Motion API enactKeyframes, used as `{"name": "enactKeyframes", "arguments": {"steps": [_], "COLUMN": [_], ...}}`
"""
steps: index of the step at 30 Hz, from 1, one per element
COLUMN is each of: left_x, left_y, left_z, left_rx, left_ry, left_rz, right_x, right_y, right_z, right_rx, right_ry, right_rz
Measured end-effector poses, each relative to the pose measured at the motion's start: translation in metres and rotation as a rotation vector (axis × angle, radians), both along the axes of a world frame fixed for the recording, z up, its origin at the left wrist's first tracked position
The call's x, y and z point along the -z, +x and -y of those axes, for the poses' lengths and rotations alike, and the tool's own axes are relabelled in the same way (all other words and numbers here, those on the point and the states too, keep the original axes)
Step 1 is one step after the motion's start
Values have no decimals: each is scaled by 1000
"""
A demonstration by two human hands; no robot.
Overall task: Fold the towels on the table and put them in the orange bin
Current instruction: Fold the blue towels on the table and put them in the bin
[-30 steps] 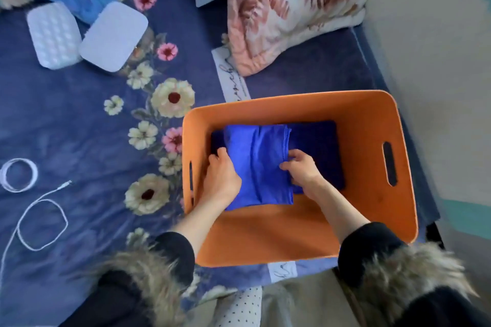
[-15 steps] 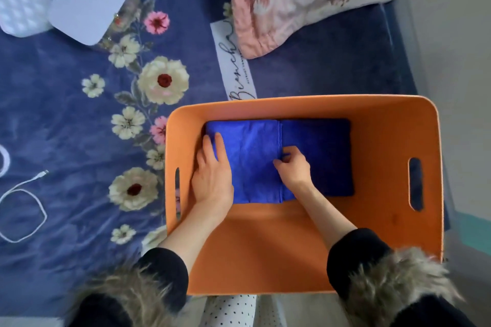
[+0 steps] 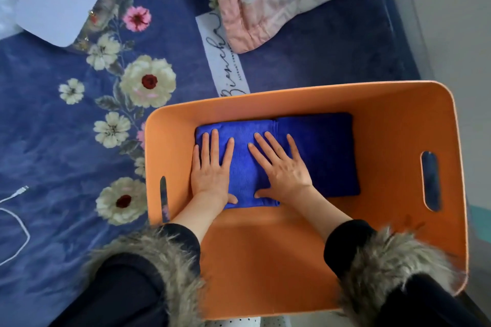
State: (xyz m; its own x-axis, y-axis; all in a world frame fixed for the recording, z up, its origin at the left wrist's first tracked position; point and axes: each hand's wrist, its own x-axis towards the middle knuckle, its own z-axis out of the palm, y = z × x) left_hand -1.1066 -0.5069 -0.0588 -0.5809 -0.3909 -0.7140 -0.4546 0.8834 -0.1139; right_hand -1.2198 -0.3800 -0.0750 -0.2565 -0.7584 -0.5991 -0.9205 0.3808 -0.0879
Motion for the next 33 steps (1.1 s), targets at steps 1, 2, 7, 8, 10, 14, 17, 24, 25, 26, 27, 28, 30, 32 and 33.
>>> {"name": "enactKeyframes", "arguments": {"steps": [1,2,7,8,10,14,17,24,25,26,27,28,30,32,33], "left_x": [0,0,-19,-25,-42,-88,-134,-250,-264,-276,-288,-298,-315,-327,-331], "left_y": [0,0,-7,-8,-8,-9,-15,-57,-62,-66,-69,-71,-71,-64,-59], "left_z": [0,1,5,8,12,12,3,-44,-53,-62,-73,-84,-109,-136,-150], "left_rx": [6,13,-18,-33,-79,-100,-91,41,82,124,169,215,296,362,397], "left_ry": [0,3,92,133,211,251,304,467,489,510,529,542,558,573,584], "left_rz": [4,12,66,63,24,-219,-432,-800,-825,-844,-859,-872,-890,-891,-889], "right_x": [2,2,-20,-30,-52,-107,-159,-273,-286,-298,-310,-321,-339,-353,-360], "right_y": [1,1,4,5,7,-1,-4,1,3,5,9,14,26,44,55], "right_z": [-1,-1,4,4,-2,-21,-37,-101,-113,-126,-139,-153,-181,-209,-223], "right_rx": [-2,-4,85,153,300,570,652,787,835,881,928,973,1053,1130,1169], "right_ry": [4,13,-5,-36,-92,-164,-288,-487,-499,-511,-525,-536,-546,-548,-551], "right_rz": [-10,-18,66,96,106,59,33,-244,-286,-325,-355,-381,-430,-462,-476]}}
